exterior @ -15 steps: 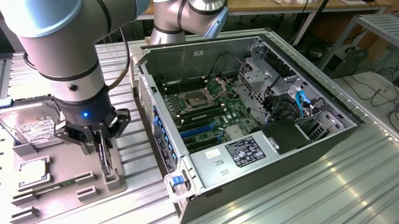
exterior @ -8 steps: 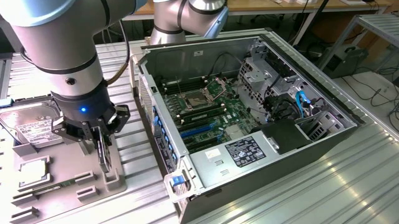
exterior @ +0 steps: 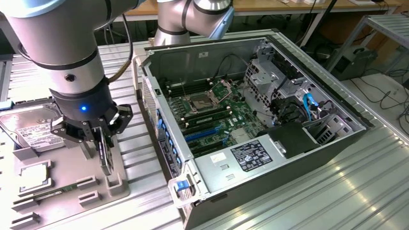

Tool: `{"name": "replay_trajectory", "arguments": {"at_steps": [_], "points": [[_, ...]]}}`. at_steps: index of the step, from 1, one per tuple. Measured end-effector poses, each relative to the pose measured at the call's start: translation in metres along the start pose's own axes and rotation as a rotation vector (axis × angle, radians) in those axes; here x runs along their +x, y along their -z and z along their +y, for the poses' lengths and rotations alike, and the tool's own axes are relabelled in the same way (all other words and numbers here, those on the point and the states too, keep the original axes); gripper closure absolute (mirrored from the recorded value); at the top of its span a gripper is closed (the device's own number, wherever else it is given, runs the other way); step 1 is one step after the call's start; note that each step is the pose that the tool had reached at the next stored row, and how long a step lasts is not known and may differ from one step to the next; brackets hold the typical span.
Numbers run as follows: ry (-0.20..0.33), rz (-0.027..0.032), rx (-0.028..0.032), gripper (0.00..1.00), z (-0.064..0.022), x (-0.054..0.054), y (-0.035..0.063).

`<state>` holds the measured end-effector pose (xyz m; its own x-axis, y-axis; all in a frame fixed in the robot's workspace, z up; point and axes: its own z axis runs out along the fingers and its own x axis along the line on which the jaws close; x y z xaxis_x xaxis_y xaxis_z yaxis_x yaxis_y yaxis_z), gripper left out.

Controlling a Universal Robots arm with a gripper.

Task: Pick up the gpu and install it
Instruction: 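Pick up the gpu and move the gpu toward the slot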

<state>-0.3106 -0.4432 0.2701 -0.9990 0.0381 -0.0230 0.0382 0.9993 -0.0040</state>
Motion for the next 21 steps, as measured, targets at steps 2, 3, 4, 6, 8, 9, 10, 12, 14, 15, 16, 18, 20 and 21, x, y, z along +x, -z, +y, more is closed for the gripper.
{"name": "replay_trajectory", "arguments": {"at_steps": [2, 3, 4, 6, 8, 9, 10, 12, 14, 15, 16, 18, 20, 21], "points": [[0.0, 0.0001, 0.0005, 0.72, 0.0, 0.0, 0.0026], [0.0, 0.0001, 0.0009, 0.72, 0.0, 0.0, 0.0048], [0.0, 0.0, 0.0012, 0.72, 0.0, 0.0, 0.0065], [0.0, 0.0, 0.0013, 0.72, 0.0, 0.0, 0.0102], [0.0, 0.0, 0.0014, 0.72, 0.0, 0.0, 0.0151], [0.0, 0.0001, 0.0014, 0.72, -0.0001, 0.0, 0.0177], [0.0, 0.0, 0.0014, 0.72, -0.0001, 0.0, 0.0199], [0.0, 0.0, 0.0014, 0.72, -0.0001, -0.001, 0.0262], [0.0, 0.0, 0.0014, 0.72, -0.0001, -0.001, 0.0312], [0.0, 0.0001, 0.0014, 0.72, -0.0001, -0.001, 0.0329], [0.0, 0.0001, 0.0016, 0.72, -0.0001, -0.001, 0.0339], [0.0, 0.0, 0.0018, 0.72, -0.0001, -0.001, 0.0371], [0.0, 0.0, 0.0019, 0.72, -0.0001, -0.001, 0.0395], [0.0, 0.0001, 0.0019, 0.72, -0.0002, -0.001, 0.0405]]}}
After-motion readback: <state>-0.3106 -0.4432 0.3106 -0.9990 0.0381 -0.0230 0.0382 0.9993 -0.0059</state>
